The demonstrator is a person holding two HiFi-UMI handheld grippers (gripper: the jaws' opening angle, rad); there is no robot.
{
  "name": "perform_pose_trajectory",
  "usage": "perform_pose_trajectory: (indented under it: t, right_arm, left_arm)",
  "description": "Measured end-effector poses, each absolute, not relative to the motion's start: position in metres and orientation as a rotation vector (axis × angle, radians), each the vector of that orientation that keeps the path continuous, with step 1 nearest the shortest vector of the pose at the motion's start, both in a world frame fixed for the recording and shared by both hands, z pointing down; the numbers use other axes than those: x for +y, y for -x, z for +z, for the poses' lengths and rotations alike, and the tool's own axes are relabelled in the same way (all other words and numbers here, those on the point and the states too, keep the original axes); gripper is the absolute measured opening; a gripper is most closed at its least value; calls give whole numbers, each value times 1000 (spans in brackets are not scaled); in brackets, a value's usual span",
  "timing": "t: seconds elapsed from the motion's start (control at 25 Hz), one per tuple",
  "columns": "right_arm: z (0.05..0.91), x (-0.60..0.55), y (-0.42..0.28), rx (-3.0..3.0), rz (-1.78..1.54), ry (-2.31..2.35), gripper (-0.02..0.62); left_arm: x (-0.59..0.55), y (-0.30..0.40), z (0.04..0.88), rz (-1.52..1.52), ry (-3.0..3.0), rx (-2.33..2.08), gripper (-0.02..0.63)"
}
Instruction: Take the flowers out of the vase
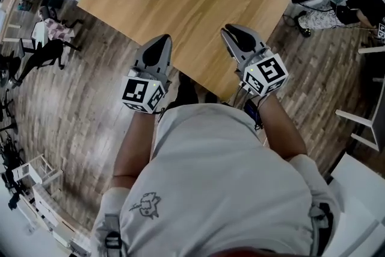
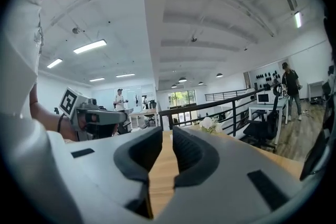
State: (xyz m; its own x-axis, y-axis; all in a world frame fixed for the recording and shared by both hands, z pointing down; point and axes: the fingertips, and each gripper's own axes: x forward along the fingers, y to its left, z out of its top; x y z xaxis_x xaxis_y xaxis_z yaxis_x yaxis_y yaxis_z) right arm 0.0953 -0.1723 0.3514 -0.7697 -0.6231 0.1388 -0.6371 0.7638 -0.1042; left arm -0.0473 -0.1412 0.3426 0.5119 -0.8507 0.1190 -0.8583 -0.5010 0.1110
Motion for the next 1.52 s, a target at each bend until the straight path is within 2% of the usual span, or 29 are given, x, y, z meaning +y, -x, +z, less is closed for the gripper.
perform_pose_trajectory:
  t: [0.52, 0.76, 1.04, 1.52]
  right_arm:
    - [409, -282, -35, -2718, 296, -1032, 116]
    - [444, -345, -6, -2643, 384, -1045, 165]
    - [474, -395, 11, -2582, 429, -1078, 176]
    - [540, -465, 26, -2502, 497, -1127, 195]
  left_arm:
    - [-250, 76, 392, 138, -2568, -1326, 5]
    - [-295, 99, 411, 187, -2553, -1279, 5]
    - [-340, 113, 421, 202, -2557, -1268, 5]
    - [-403, 98, 459, 182, -2545, -1207, 5]
